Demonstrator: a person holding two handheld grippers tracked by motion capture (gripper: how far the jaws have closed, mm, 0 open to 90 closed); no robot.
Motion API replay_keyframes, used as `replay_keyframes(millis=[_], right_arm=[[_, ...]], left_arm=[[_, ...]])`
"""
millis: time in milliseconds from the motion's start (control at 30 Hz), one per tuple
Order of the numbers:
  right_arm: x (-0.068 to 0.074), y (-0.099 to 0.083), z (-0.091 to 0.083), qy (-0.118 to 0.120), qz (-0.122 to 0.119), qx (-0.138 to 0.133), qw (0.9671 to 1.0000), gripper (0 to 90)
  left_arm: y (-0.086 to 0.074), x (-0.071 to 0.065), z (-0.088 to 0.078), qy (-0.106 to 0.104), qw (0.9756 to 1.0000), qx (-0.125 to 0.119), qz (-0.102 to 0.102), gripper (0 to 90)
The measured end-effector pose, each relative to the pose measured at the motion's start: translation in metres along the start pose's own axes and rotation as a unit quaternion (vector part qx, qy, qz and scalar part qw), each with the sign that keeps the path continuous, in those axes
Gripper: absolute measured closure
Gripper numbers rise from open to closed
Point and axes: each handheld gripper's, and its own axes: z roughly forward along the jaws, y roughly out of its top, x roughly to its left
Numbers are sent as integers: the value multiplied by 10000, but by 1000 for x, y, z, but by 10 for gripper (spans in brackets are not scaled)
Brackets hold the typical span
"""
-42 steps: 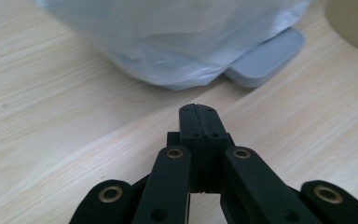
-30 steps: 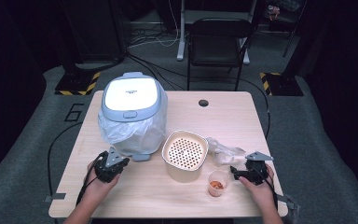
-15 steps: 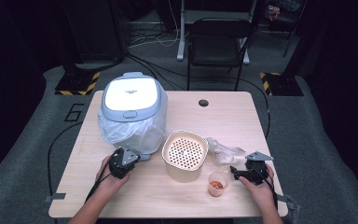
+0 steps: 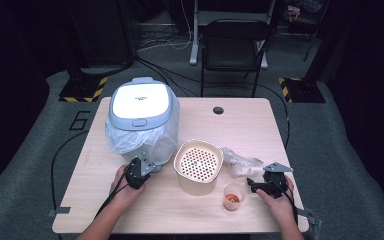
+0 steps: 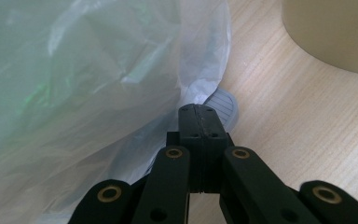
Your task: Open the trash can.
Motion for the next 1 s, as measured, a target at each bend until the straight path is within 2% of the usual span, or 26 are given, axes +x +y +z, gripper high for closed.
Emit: replay_keyframes(millis=[133, 200, 267, 333, 467, 600, 700, 867, 1000], right_arm=[[0, 0, 0, -4, 11, 6, 10000, 143], [0, 0, 0, -4, 12, 6, 10000, 143], [0, 0, 0, -4, 12, 6, 10000, 143], [0, 0, 0, -4, 10, 6, 10000, 143], [0, 0, 0, -4, 12, 7, 10000, 143], [0, 0, 0, -4, 9, 6, 10000, 143], [0, 0, 0, -5, 8, 5, 10000, 143], [0, 0, 0, -5, 9, 6, 10000, 143], [0, 0, 0, -5, 8, 5, 10000, 143]], left_arm=[[-1, -8, 1, 323, 9992, -22, 253, 900], [-1, -8, 1, 304, 9992, 5, 265, 900], [-2, -10, 3, 436, 9984, -62, 347, 900], [-2, -10, 3, 439, 9981, 0, 443, 900], [-3, -13, 4, 502, 9974, -50, 510, 900], [-4, -14, 5, 495, 9980, -18, 400, 900], [-6, -15, 6, 533, 9973, -67, 501, 900], [-10, -12, 7, 429, 9987, -210, 183, 900], [-12, -13, 8, 413, 9987, -202, 217, 900]])
